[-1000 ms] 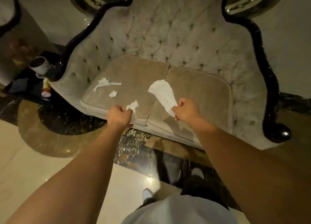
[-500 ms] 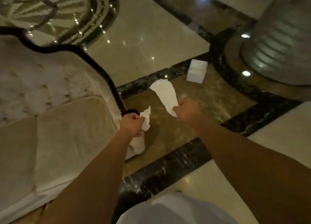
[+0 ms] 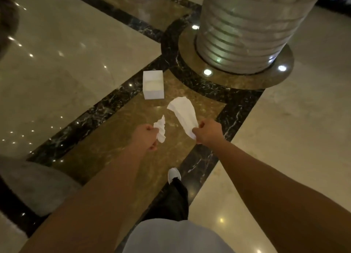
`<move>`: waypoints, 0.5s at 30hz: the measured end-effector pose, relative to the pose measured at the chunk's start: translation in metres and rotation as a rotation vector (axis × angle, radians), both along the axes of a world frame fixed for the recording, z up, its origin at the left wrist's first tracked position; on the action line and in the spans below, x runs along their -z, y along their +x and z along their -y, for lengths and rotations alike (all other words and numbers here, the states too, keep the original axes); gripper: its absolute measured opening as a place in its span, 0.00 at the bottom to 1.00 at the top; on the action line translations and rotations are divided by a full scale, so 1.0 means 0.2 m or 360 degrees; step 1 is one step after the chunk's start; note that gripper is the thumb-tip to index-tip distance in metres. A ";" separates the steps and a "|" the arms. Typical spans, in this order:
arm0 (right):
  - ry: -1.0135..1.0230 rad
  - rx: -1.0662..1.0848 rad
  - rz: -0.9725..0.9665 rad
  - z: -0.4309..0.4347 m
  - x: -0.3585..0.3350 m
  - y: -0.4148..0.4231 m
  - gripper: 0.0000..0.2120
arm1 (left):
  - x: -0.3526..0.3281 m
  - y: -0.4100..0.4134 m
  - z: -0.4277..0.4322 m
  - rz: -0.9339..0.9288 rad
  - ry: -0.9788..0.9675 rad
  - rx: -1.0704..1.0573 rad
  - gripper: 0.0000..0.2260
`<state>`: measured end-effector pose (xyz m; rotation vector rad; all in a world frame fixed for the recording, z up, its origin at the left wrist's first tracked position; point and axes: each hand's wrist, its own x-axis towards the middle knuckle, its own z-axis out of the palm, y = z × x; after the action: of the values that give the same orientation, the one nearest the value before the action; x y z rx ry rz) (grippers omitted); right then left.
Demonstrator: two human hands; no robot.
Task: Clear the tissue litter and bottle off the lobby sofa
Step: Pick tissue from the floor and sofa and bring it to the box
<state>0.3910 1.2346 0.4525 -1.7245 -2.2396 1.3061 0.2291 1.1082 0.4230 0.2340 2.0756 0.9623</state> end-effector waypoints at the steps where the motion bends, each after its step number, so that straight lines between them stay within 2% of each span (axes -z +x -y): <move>1: -0.0001 0.0015 0.0016 -0.11 0.03 -0.07 0.07 | 0.03 -0.09 -0.11 0.0033 -0.0015 -0.0035 0.11; 4: -0.0042 0.0073 0.0096 -0.41 0.08 -0.29 0.07 | 0.06 -0.36 -0.41 0.0093 -0.0084 -0.0064 0.13; 11: -0.0103 0.0038 0.0160 -1.01 0.14 -0.80 0.06 | 0.02 -0.96 -1.07 0.0011 -0.0073 -0.0056 0.05; 15: -0.0181 0.0007 0.0171 -1.38 0.24 -1.15 0.07 | 0.09 -1.29 -1.42 0.0008 -0.0129 -0.0036 0.06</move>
<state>0.1604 1.5110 0.4055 -1.8789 -2.2566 1.3982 -0.0286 1.3912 0.4052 0.1659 2.1115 0.8890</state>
